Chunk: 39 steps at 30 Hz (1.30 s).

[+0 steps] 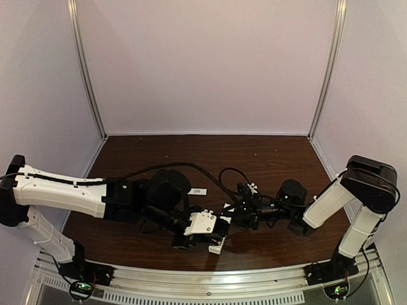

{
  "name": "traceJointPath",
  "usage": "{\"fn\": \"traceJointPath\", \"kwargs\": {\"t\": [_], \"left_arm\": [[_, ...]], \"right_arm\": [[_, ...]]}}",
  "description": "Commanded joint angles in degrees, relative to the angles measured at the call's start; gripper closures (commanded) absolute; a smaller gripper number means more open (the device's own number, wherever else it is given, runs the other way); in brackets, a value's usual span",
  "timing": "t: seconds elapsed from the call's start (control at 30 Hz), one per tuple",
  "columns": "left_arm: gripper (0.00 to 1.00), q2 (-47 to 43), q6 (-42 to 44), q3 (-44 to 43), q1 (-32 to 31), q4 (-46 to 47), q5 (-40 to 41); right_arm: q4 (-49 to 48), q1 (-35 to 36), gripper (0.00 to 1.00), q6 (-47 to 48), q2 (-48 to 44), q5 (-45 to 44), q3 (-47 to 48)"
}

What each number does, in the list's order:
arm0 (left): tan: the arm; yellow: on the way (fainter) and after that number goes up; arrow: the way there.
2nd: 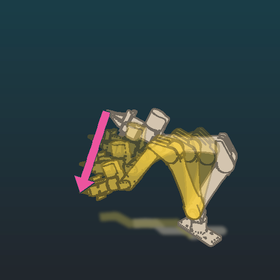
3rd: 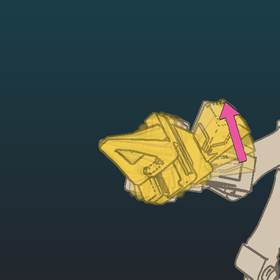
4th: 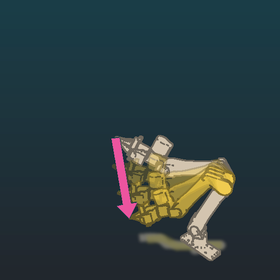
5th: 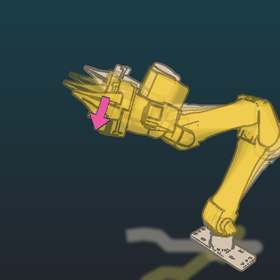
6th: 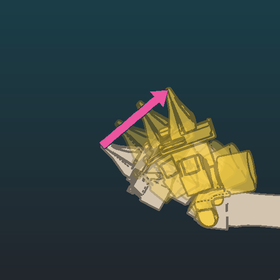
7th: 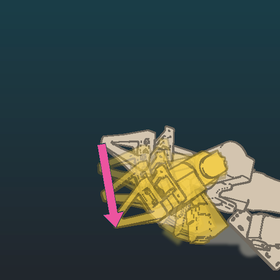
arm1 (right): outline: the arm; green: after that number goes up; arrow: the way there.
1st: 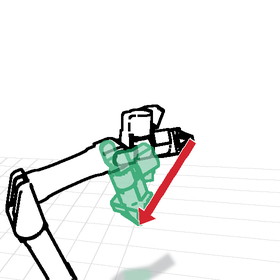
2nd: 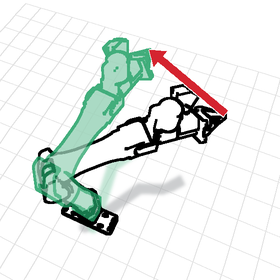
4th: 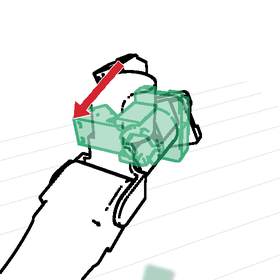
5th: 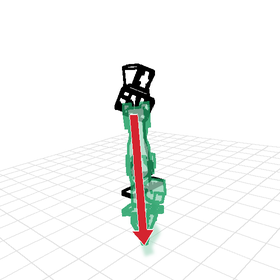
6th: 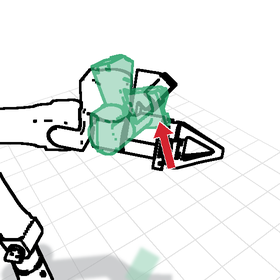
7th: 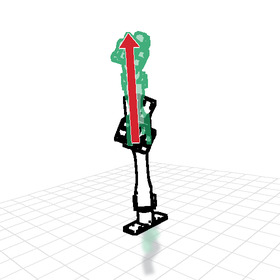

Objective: Load the batteries into the remote control
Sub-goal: Load the battery into the battery compartment.

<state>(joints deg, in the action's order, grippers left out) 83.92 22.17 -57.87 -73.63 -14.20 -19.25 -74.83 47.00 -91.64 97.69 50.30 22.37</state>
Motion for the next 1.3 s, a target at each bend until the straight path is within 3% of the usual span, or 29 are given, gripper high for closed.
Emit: {"fn": "traceJointPath", "kwargs": {"t": [0.0, 0.53, 1.07, 1.27], "left_arm": [[0.84, 1.4, -0.1, -1.9, -0.2, -0.7, 2.1], [0.91, 9.2, 0.1, -7.3, -0.2, -11.6, 5.0], [0.86, 11.8, 0.7, -9.9, -0.1, -16.0, 7.5], [0.91, 14.4, 0.7, -11.9, -0.1, -18.5, 11.7]], "right_arm": [[-14.7, 0.4, 1.0, 0.9, -1.8, -0.1, 1.3], [-10.8, 0.4, 1.0, 2.5, -3.5, -0.2, 1.3], [-8.9, 0.5, 1.0, 2.7, -4.2, 1.2, 2.7], [-7.6, 0.5, 1.0, 2.5, -4.8, 1.1, 2.8]]}}
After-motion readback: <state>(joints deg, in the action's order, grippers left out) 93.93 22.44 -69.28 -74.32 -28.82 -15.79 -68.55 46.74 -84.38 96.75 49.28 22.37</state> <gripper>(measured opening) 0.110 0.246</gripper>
